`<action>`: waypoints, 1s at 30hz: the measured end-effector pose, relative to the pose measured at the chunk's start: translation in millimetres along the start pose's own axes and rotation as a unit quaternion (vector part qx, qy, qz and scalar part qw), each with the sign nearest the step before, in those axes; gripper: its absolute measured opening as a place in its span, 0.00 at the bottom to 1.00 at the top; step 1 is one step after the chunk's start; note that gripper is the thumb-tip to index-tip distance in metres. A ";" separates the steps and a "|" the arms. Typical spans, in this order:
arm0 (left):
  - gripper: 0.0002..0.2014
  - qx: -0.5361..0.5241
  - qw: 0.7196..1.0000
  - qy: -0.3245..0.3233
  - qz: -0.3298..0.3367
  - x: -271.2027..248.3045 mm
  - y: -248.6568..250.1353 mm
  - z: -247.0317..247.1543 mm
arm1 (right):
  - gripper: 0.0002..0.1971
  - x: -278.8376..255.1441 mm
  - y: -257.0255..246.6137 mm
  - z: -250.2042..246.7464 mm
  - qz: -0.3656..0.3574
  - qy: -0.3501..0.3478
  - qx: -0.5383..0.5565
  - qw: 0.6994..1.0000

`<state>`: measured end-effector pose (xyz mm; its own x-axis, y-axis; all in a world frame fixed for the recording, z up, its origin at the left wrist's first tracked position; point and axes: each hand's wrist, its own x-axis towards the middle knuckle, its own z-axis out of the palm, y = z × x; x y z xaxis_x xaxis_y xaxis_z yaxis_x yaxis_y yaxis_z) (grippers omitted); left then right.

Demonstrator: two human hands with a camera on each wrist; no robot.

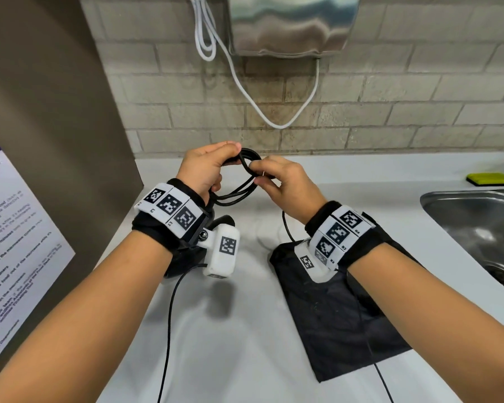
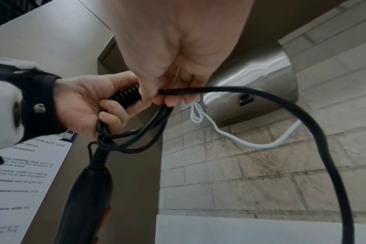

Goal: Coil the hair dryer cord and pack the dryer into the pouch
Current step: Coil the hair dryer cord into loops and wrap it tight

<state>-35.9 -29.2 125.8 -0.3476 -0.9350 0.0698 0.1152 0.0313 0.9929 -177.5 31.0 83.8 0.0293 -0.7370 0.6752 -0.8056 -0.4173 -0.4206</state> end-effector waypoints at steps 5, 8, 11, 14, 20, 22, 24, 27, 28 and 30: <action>0.08 0.023 0.999 0.008 0.024 -0.1 -3.4 7.9 | 0.11 -23.6 19.0 -23.1 0.102 -0.022 -0.032 0.994; 0.08 0.032 0.999 0.002 0.024 -0.3 -5.7 11.2 | 0.05 -48.2 42.2 -40.3 0.261 -0.108 -0.093 0.955; 0.08 0.038 0.999 -0.007 0.019 -2.6 -8.1 15.2 | 0.09 -77.7 60.0 -55.5 0.394 -0.279 -0.215 0.848; 0.07 0.048 0.999 -0.018 0.015 -5.7 -10.6 18.9 | 0.20 -104.3 67.7 -57.1 0.433 -0.442 -0.307 0.723; 0.07 0.050 0.998 -0.033 0.007 -8.0 -15.9 24.6 | 0.26 -132.3 71.8 -48.7 0.481 -0.507 -0.333 0.633; 0.08 0.050 0.998 -0.038 0.005 -8.3 -17.6 26.3 | 0.25 -134.9 70.5 -46.8 0.482 -0.523 -0.327 0.622; 0.08 0.049 0.998 -0.039 0.004 -8.5 -18.3 28.0 | 0.25 -137.5 66.7 -45.0 0.500 -0.569 -0.316 0.572; 0.07 0.052 0.998 -0.038 0.002 -9.5 -17.8 30.2 | 0.19 -139.2 63.9 -42.3 0.477 -0.567 -0.335 0.582; 0.07 0.054 0.998 -0.038 0.002 -10.1 -17.8 30.7 | 0.18 -139.1 62.5 -41.7 0.460 -0.564 -0.343 0.594; 0.07 0.055 0.998 -0.041 0.001 -11.2 -17.7 31.5 | 0.17 -136.3 59.7 -41.4 0.456 -0.557 -0.344 0.603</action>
<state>-63.4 -8.1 110.5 -0.4221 -0.9034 0.0749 0.0151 0.0756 0.9970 -254.0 128.5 -8.3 -0.5412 -0.5521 -0.6342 -0.8306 0.4686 0.3008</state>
